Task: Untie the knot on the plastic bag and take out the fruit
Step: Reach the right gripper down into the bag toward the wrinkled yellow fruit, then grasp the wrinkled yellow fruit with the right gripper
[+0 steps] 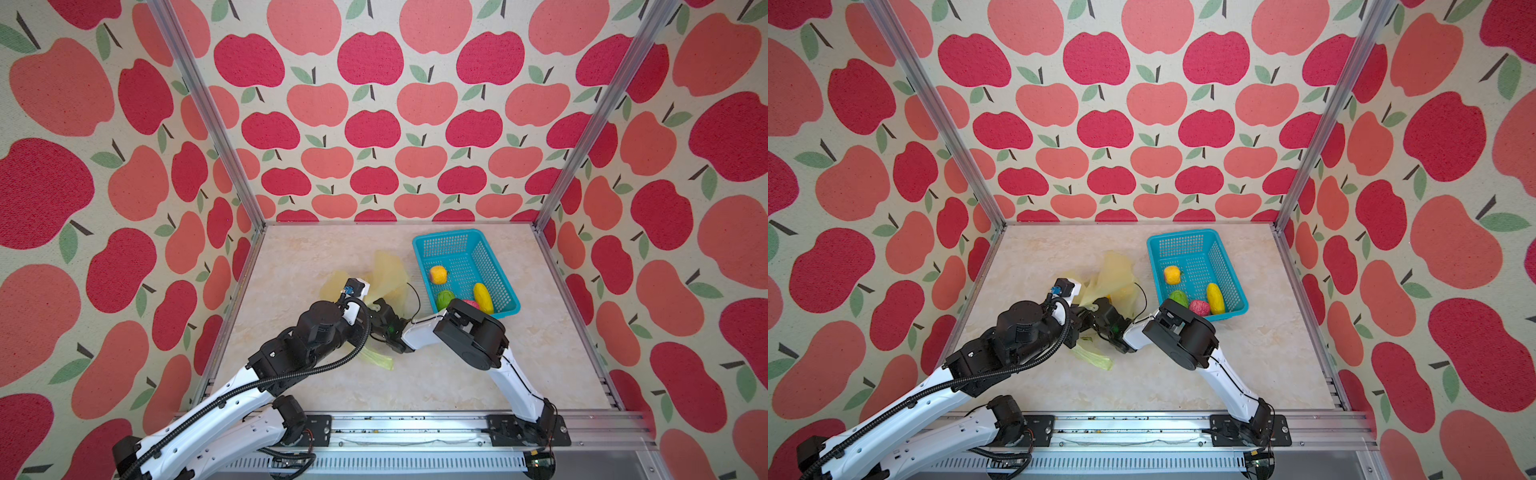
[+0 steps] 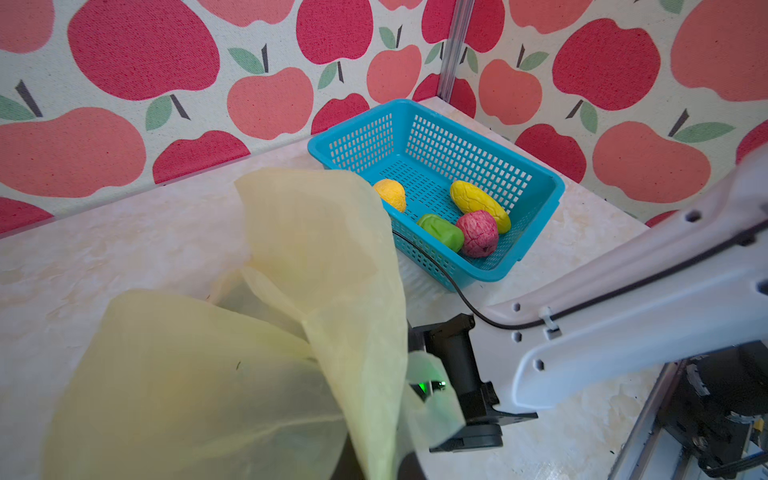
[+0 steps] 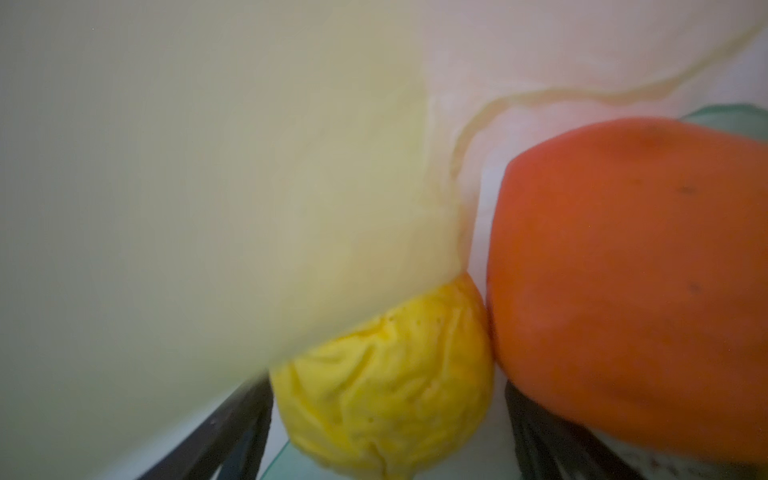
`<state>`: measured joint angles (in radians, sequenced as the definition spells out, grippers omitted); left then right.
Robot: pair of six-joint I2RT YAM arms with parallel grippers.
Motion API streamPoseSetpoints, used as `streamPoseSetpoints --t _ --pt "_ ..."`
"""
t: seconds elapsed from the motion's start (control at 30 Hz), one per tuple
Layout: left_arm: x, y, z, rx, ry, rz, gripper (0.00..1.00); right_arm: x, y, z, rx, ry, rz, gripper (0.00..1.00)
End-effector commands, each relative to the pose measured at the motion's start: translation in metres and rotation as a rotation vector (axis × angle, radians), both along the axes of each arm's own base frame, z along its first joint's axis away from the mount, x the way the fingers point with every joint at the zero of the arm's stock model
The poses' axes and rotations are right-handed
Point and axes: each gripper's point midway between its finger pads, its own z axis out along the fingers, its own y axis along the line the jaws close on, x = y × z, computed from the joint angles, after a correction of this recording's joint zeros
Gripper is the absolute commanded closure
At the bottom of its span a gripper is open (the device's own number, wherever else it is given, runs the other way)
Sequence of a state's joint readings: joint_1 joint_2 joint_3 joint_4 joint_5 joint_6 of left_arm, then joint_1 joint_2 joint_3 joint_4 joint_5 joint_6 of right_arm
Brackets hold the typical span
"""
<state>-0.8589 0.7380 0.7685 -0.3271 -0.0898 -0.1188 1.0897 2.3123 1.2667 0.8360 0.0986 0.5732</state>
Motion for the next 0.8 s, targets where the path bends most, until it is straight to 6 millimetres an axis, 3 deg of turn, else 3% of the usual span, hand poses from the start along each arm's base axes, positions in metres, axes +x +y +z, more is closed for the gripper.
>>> streamPoseSetpoints --t 0.0,0.2,0.37,0.47,0.67,0.77 --pt "-0.006 -0.006 0.022 -0.065 -0.070 -0.045 1.00 0.012 -0.012 -0.028 -0.091 0.009 -0.065 0.12" --pt "0.018 0.020 0.012 0.022 -0.066 0.152 1.00 0.012 -0.023 -0.023 -0.123 -0.059 -0.079 0.09" --pt "0.033 0.038 0.001 0.108 -0.048 0.293 1.00 0.014 -0.051 -0.010 -0.141 -0.160 -0.145 0.11" --pt "0.038 0.039 -0.004 0.137 -0.032 0.318 1.00 0.015 -0.066 -0.002 -0.137 -0.207 -0.184 0.14" --pt "0.040 0.037 -0.007 0.146 -0.022 0.315 1.00 0.013 -0.066 0.005 -0.127 -0.239 -0.169 0.24" --pt "0.039 0.037 -0.006 0.138 -0.024 0.311 1.00 0.014 -0.058 0.004 -0.148 -0.238 -0.144 0.20"
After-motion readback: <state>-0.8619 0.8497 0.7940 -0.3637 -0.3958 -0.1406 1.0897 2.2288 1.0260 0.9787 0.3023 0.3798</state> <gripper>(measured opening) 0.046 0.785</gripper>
